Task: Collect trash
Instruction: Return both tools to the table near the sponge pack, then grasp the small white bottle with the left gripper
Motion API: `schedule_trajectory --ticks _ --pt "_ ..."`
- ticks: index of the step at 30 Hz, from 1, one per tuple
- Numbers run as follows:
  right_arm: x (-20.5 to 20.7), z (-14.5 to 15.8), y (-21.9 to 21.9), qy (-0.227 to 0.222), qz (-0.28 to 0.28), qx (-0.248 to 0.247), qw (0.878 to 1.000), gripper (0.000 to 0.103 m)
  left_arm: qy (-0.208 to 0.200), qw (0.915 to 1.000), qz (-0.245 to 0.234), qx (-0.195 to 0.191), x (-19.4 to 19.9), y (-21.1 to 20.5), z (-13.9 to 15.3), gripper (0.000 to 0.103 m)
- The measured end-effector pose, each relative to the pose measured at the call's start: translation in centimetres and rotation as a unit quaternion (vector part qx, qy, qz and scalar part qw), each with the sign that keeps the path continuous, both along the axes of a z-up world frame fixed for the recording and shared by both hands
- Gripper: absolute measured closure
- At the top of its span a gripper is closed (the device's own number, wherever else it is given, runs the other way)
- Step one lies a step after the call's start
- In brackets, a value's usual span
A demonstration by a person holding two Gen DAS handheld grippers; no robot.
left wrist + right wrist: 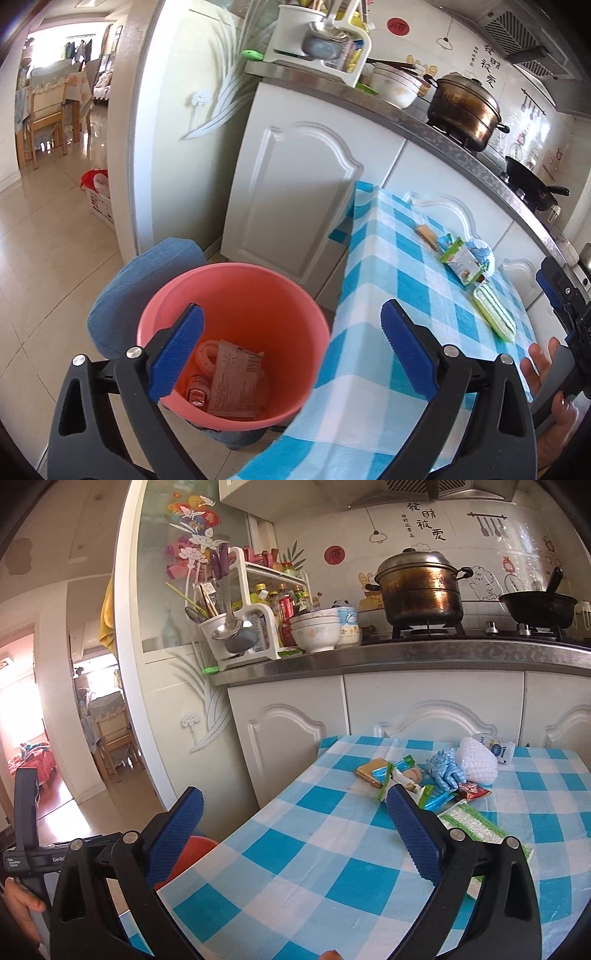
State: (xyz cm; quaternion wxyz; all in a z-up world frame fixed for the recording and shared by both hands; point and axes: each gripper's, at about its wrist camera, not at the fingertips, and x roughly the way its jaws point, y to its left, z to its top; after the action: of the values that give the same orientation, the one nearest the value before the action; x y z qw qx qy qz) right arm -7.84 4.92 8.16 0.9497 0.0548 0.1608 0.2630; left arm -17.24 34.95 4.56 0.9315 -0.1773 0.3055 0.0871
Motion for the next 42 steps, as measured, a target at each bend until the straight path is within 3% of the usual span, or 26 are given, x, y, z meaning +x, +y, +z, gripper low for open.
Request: schedule_trajectory --ticks 20,27,42 --pt "2.1 -1.3 -10.7 0.038 -0.047 0.089 0.994 0.005 0.055 0.9972 -0.043 0.028 3.3 -8.3 0.9 0.006" --pt "2.8 -1.7 -14.2 0.052 -0.074 0.1 0.991 0.005 0.06 0.9953 -0.071 0.027 4.6 -12.0 1.1 0.006" --pt "4.1 -2.8 -21.1 0.09 -0.116 0.149 0.978 0.005 0.067 0.9863 -0.133 0.071 6.6 -19.9 2.1 0.006"
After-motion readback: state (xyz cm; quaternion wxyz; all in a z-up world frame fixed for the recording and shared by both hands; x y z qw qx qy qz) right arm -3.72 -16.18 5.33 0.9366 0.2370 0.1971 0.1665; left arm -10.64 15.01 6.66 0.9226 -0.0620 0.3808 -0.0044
